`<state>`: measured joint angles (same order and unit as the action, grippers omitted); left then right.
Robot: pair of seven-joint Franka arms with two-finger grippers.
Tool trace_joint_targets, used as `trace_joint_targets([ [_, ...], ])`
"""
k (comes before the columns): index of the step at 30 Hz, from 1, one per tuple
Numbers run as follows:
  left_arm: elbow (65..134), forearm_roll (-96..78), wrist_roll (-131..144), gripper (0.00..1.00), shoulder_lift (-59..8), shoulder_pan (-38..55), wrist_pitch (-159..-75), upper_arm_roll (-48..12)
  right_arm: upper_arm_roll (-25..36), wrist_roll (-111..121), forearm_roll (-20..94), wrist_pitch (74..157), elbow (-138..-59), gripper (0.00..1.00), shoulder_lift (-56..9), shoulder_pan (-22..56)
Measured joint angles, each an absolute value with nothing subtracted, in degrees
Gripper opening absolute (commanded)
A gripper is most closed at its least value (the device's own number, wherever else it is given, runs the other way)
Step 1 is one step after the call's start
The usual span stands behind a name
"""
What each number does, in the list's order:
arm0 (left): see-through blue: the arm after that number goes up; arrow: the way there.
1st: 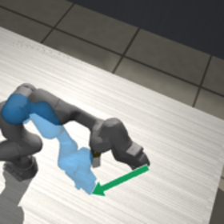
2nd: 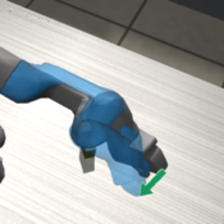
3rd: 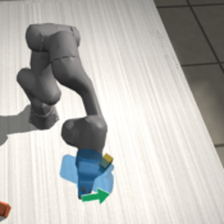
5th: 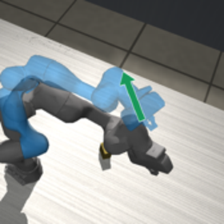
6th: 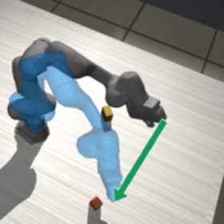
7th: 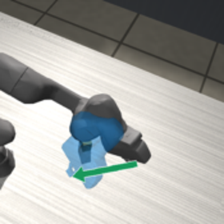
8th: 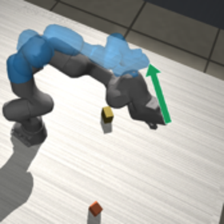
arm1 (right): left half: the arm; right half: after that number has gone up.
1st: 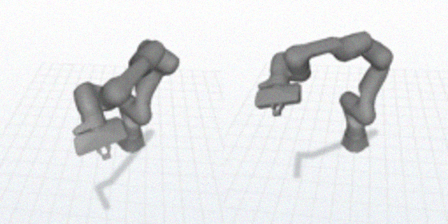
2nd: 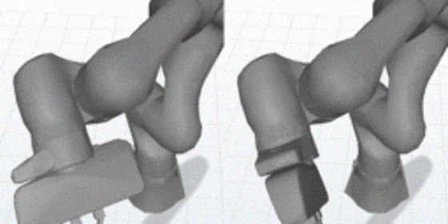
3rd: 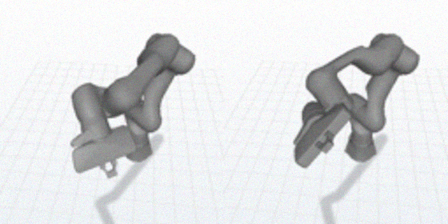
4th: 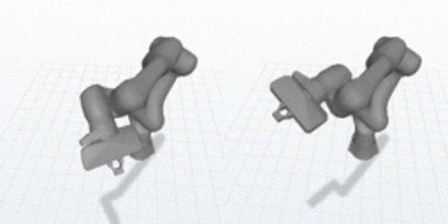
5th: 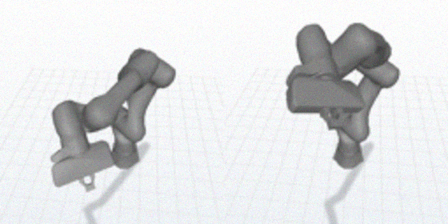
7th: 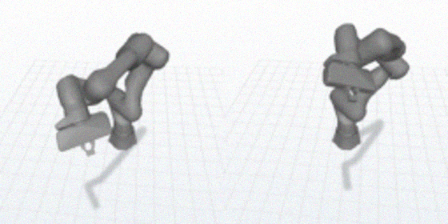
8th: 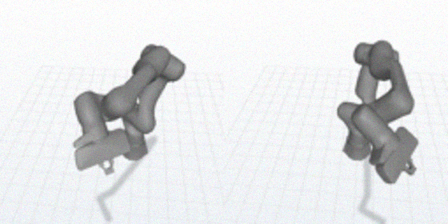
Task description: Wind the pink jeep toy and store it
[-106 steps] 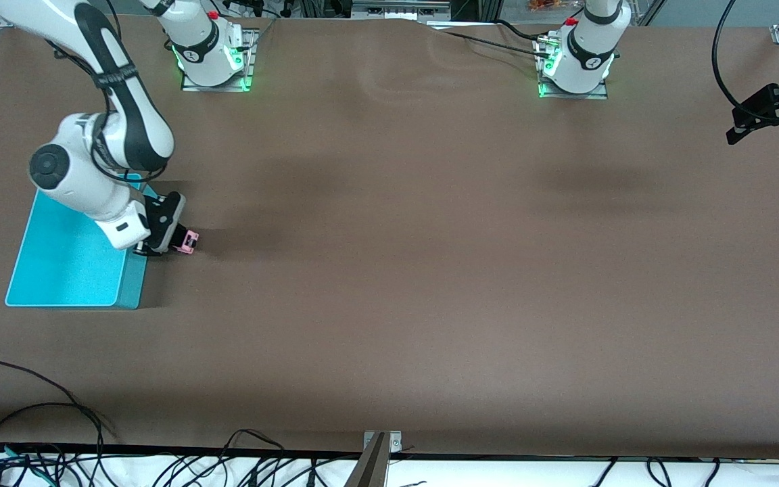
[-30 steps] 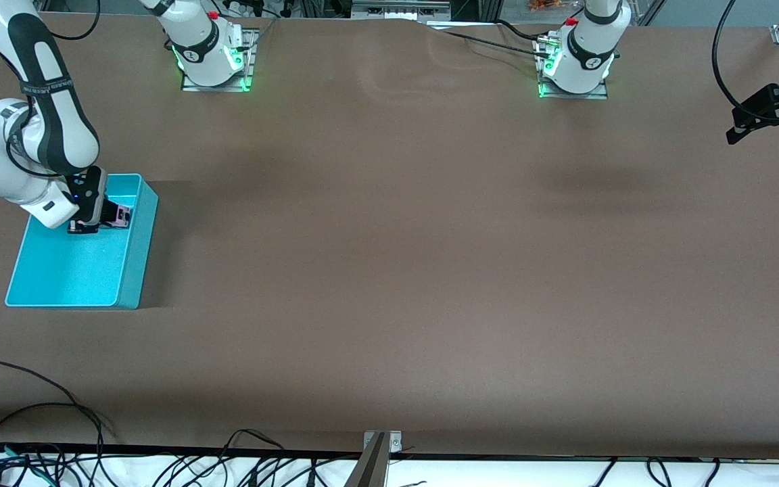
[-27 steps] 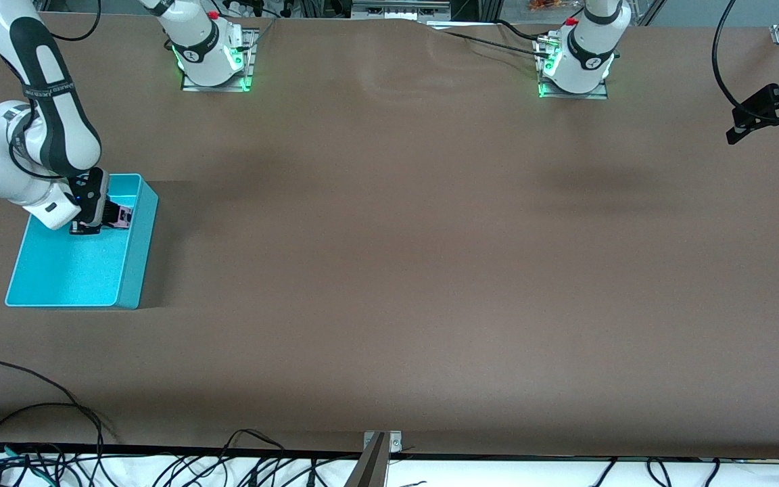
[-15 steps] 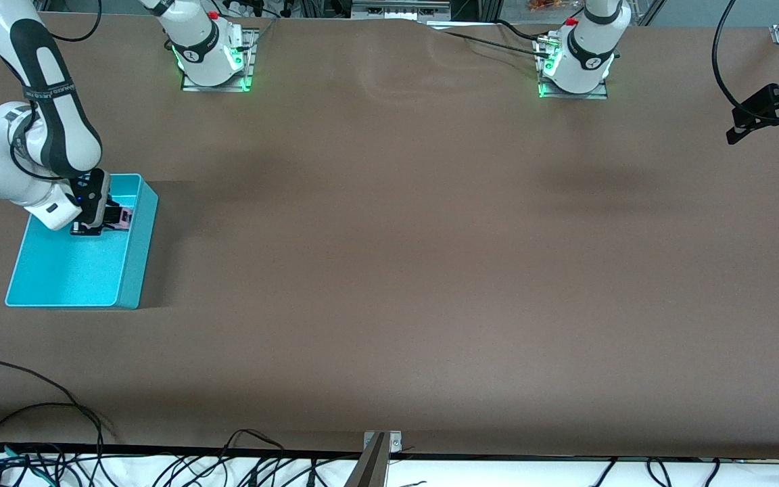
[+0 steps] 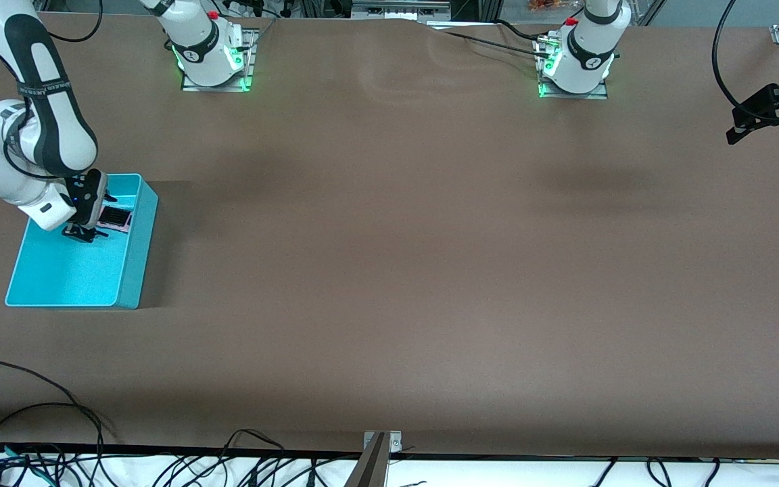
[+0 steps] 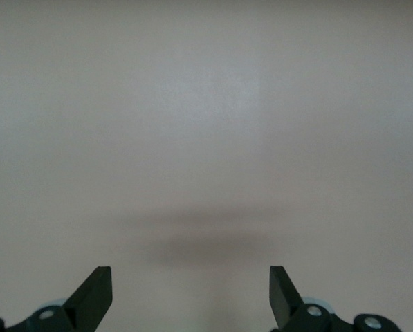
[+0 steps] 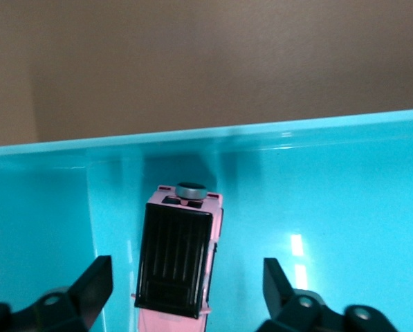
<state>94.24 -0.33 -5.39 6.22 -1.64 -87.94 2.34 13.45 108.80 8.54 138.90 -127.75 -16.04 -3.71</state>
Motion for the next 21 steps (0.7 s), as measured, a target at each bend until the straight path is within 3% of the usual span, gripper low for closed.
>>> trace_joint_targets([
  [7, 94.2, -0.3, -5.4, 1.0, 6.2, -1.6, -87.9, 2.3, 11.7, 102.5, 8.7, 137.4, -126.5, 1.0, -13.3, -3.6],
  [21, 94.2, -0.3, -5.4, 1.0, 6.2, -1.6, -87.9, 2.3, 5.9, 79.0, 8.7, 121.5, -117.3, 1.0, -6.8, -3.0],
])
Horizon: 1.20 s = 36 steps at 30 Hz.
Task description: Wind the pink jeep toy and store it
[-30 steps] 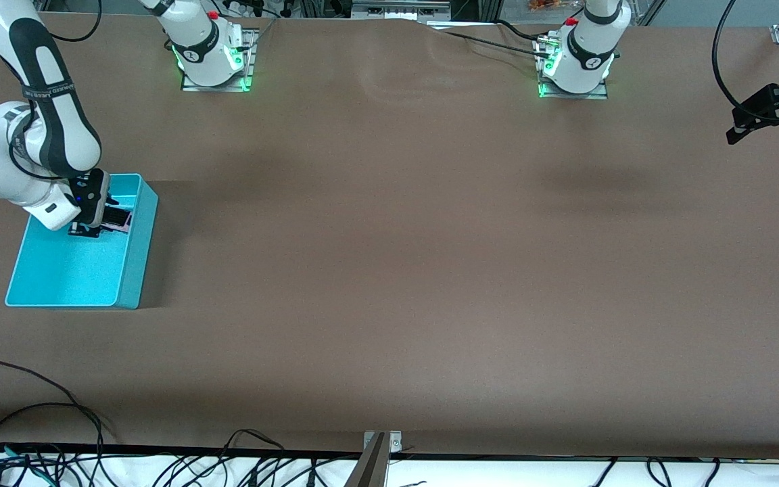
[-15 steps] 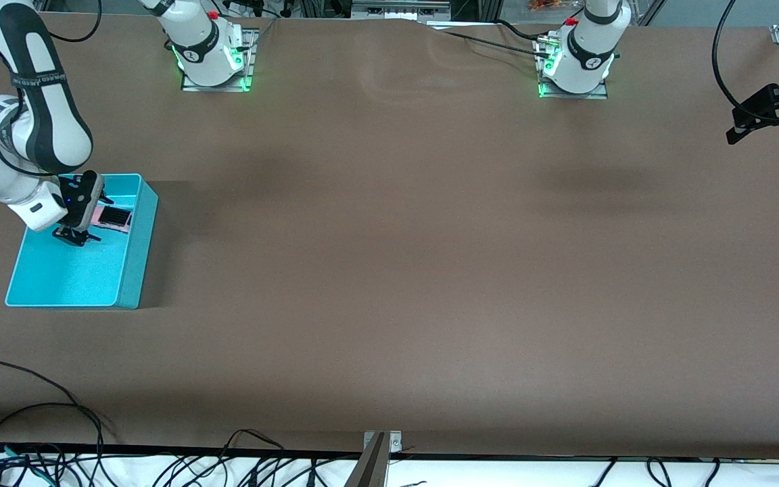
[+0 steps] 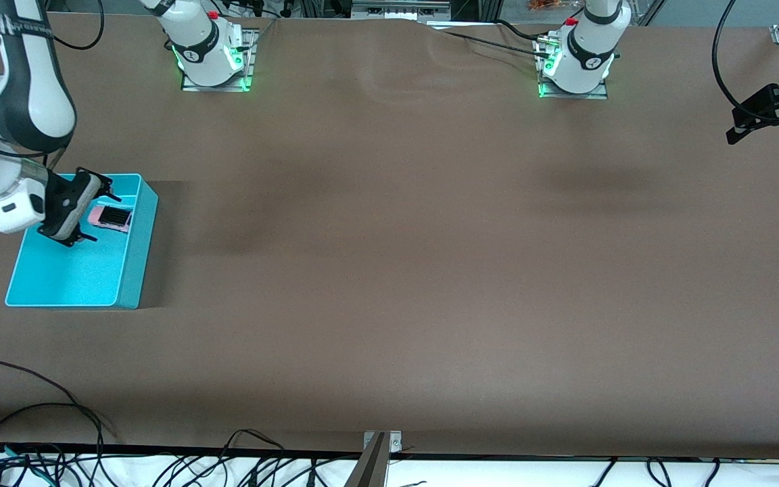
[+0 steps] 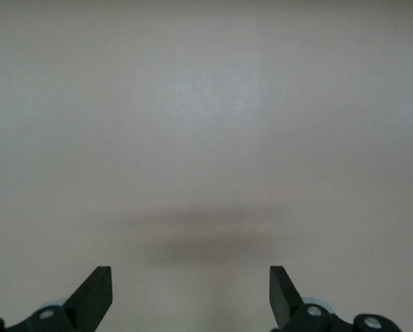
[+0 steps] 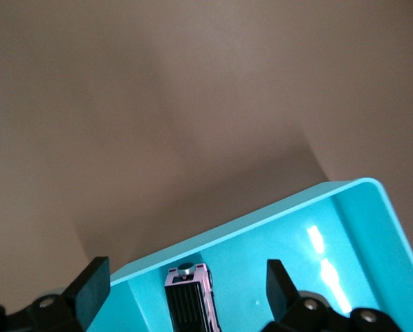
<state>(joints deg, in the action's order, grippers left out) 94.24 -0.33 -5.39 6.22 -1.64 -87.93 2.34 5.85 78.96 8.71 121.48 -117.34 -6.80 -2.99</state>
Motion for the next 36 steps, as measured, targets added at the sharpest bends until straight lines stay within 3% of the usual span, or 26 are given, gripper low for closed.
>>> trace_joint_targets([
  [9, 94.2, -0.3, -5.4, 1.0, 6.2, -1.6, -87.9, 2.3, 4.4, 63.4, 8.7, 112.4, -109.8, 1.0, -6.2, -3.0],
  [24, 94.2, -0.3, -5.4, 1.0, 6.2, -1.6, -87.9, 2.3, 0.6, 38.0, 7.8, 108.7, -103.4, 1.0, -4.4, -3.0],
  [36, 94.2, -0.3, -5.4, 1.0, 6.2, -1.6, -87.9, 2.3, -0.9, 13.1, 3.6, 98.4, -94.2, 1.0, -3.7, 0.2],
])
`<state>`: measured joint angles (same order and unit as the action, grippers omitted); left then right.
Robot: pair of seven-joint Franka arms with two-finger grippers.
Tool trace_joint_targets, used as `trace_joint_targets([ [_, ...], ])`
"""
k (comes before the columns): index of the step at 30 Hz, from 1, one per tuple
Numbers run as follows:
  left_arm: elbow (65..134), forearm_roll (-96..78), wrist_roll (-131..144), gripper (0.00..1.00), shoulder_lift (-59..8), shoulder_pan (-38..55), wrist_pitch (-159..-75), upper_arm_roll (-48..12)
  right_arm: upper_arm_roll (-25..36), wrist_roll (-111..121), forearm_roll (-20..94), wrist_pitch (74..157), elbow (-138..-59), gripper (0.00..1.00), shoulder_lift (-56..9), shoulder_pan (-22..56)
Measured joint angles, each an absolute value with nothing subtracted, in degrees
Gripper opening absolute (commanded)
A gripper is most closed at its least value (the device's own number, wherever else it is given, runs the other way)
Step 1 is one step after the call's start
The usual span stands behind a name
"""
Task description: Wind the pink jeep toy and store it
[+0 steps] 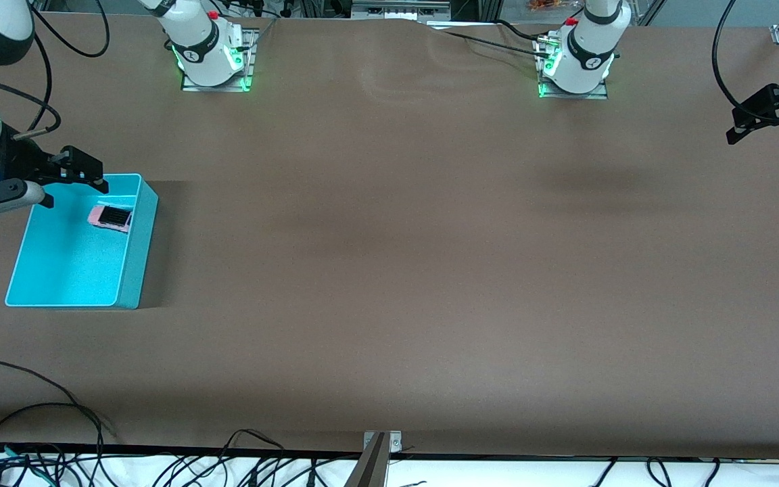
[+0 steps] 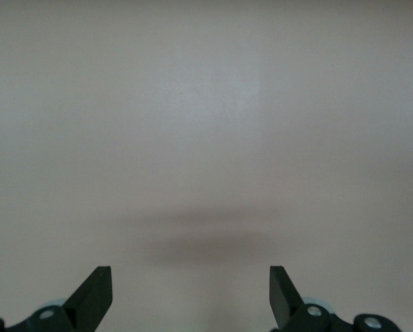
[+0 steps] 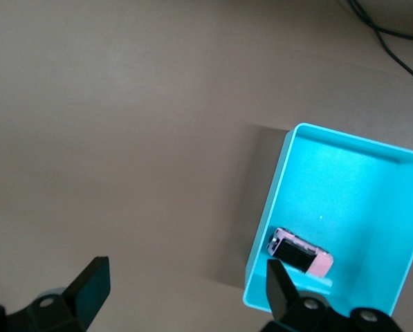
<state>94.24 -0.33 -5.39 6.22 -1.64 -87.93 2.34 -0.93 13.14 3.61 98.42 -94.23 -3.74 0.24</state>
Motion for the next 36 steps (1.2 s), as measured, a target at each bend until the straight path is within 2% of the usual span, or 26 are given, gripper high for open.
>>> trace_joint_targets([
  [11, 94.2, -0.3, -5.4, 1.0, 6.2, -1.6, -87.9, 2.3, -1.0, 6.4, 1.4, 88.0, -84.0, 1.0, -3.7, 0.7],
  [18, 94.2, -0.3, -5.4, 1.0, 6.2, -1.6, -87.9, 2.4, -1.0, -1.2, -0.1, 82.5, -80.5, 1.0, -3.7, 1.5],
  [36, 94.2, -0.3, -5.4, 1.0, 6.2, -1.7, -87.9, 2.8, -0.9, -3.9, -0.1, 81.1, -79.2, 1.0, -4.0, 1.7],
])
